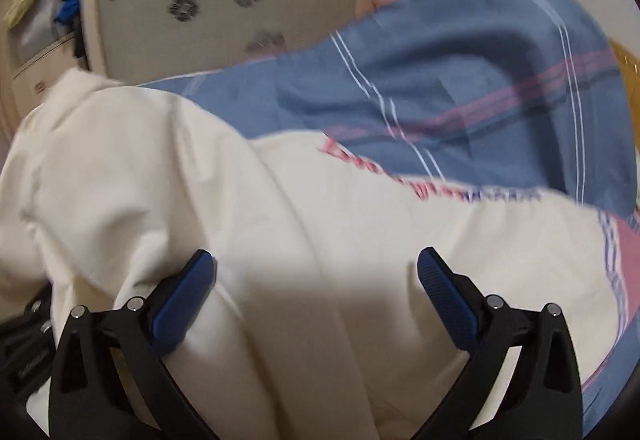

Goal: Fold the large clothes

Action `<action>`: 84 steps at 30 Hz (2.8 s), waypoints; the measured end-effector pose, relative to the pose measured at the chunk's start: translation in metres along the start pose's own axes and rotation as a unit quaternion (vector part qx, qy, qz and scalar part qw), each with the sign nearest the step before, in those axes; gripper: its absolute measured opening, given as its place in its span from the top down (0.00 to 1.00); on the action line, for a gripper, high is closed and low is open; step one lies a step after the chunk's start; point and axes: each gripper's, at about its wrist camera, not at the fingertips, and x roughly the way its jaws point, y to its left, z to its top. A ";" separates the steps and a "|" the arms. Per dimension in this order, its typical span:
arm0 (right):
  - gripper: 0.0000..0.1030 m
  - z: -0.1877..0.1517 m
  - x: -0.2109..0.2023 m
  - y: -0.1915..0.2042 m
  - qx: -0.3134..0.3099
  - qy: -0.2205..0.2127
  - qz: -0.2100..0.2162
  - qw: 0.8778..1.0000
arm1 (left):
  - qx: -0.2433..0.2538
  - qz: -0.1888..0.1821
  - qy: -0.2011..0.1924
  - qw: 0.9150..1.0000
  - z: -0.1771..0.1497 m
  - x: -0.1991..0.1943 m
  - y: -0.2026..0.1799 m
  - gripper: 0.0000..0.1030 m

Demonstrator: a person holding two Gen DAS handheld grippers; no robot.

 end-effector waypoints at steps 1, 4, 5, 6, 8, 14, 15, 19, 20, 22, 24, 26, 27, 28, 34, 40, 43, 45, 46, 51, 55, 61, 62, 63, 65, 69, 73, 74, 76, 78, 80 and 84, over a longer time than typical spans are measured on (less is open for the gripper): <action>0.01 0.001 -0.008 0.005 -0.018 -0.013 -0.017 1.000 | -0.002 -0.003 -0.003 1.000 -0.001 -0.002 0.000 0.02; 0.01 0.007 -0.039 0.010 -0.046 -0.082 -0.044 0.995 | -0.010 0.000 -0.041 0.999 0.001 -0.024 0.003 0.02; 0.01 0.008 -0.042 0.006 -0.042 -0.099 -0.042 0.993 | -0.017 0.007 -0.076 0.997 0.002 -0.038 0.006 0.02; 0.01 0.010 -0.049 0.004 -0.031 -0.111 -0.035 0.993 | -0.021 0.011 -0.099 0.995 0.005 -0.050 0.008 0.02; 0.01 0.008 -0.040 0.007 -0.013 -0.089 -0.029 0.995 | -0.025 0.021 -0.120 0.992 0.007 -0.058 0.009 0.02; 0.01 -0.003 -0.003 0.002 -0.003 -0.029 -0.026 0.999 | -0.011 0.006 -0.039 0.999 0.005 -0.019 0.003 0.02; 0.01 -0.001 -0.011 0.002 0.002 -0.046 -0.031 0.998 | -0.013 0.009 -0.048 0.999 0.006 -0.025 0.003 0.02; 0.01 -0.011 0.014 0.018 -0.040 0.022 -0.041 0.998 | -0.030 0.000 -0.016 0.999 0.007 -0.028 0.009 0.02; 0.01 -0.010 0.011 0.016 -0.034 0.015 -0.044 0.998 | -0.045 -0.004 -0.025 0.999 0.007 -0.037 0.020 0.02; 0.01 -0.003 -0.004 0.011 -0.027 -0.002 -0.035 0.999 | -0.091 -0.020 -0.055 0.994 0.014 -0.072 0.048 0.02; 0.01 0.002 -0.024 0.006 -0.020 -0.026 -0.017 0.999 | -0.147 -0.025 -0.088 0.985 0.022 -0.109 0.090 0.02; 0.01 0.008 -0.046 0.008 -0.016 -0.056 0.013 0.998 | -0.212 -0.020 -0.113 0.970 0.019 -0.141 0.143 0.02; 0.01 0.009 -0.056 0.012 -0.015 -0.069 0.038 0.997 | -0.236 -0.019 -0.120 0.964 0.018 -0.149 0.165 0.02; 0.01 0.010 -0.060 0.017 -0.018 -0.070 0.055 0.996 | -0.260 -0.017 -0.125 0.957 0.014 -0.155 0.193 0.02; 0.01 -0.023 -0.008 0.078 -0.136 0.011 0.037 0.990 | -0.362 -0.007 -0.072 0.929 -0.050 -0.125 0.335 0.02; 0.01 -0.021 -0.010 0.076 -0.133 0.006 0.034 0.991 | -0.596 -0.171 -0.081 0.780 -0.142 -0.081 0.406 0.02; 0.01 -0.021 -0.009 0.072 -0.131 0.006 0.036 0.991 | -0.611 -0.163 -0.087 0.769 -0.149 -0.088 0.399 0.02; 0.01 -0.021 -0.009 0.072 -0.132 0.007 0.036 0.991 | -0.623 -0.151 -0.082 0.764 -0.152 -0.095 0.394 0.02; 0.01 -0.021 -0.009 0.072 -0.132 0.007 0.035 0.991 | -0.633 -0.148 -0.078 0.756 -0.154 -0.098 0.392 0.02; 0.01 -0.022 -0.010 0.073 -0.132 0.006 0.036 0.991 | -0.658 -0.095 -0.057 0.745 -0.167 -0.097 0.408 0.02; 0.01 -0.022 -0.011 0.072 -0.134 0.005 0.033 0.990 | -0.655 -0.122 -0.103 0.738 -0.172 -0.072 0.428 0.02; 0.01 -0.023 -0.012 0.075 -0.137 0.001 0.027 0.990 | -0.588 -0.099 -0.126 0.793 -0.138 -0.044 0.434 0.04; 0.01 -0.023 -0.012 0.075 -0.136 0.001 0.027 0.990 | -0.576 -0.074 -0.127 0.804 -0.135 -0.044 0.429 0.11; 0.01 -0.024 -0.012 0.075 -0.135 0.001 0.028 0.990 | -0.568 -0.056 -0.125 0.812 -0.133 -0.047 0.427 0.19; 0.01 -0.023 -0.013 0.075 -0.136 0.001 0.027 0.990 | -0.554 -0.042 -0.107 0.825 -0.128 -0.047 0.429 0.58; 0.01 -0.024 -0.015 0.078 -0.140 -0.002 0.022 0.990 | -0.566 -0.039 -0.098 0.818 -0.137 -0.048 0.436 0.83; 0.01 -0.024 -0.017 0.080 -0.144 -0.003 0.018 0.989 | -0.556 -0.049 -0.137 0.818 -0.127 -0.082 0.431 0.88; 0.01 -0.024 -0.017 0.081 -0.147 -0.002 0.016 0.989 | -0.543 -0.042 -0.149 0.825 -0.120 -0.093 0.425 0.88; 0.01 -0.020 -0.020 0.081 -0.163 0.011 0.002 0.987 | -0.490 -0.006 -0.182 0.853 -0.096 -0.128 0.403 0.88; 0.01 -0.013 -0.026 0.074 -0.152 0.023 -0.006 0.988 | -0.419 0.029 -0.220 0.880 -0.070 -0.160 0.368 0.89; 0.01 -0.004 -0.035 0.057 -0.124 0.022 -0.012 0.992 | -0.341 0.054 -0.255 0.903 -0.046 -0.188 0.321 0.89; 0.01 0.010 -0.052 0.018 -0.073 0.030 0.012 0.997 | -0.223 -0.051 -0.274 0.934 -0.021 -0.207 0.214 0.89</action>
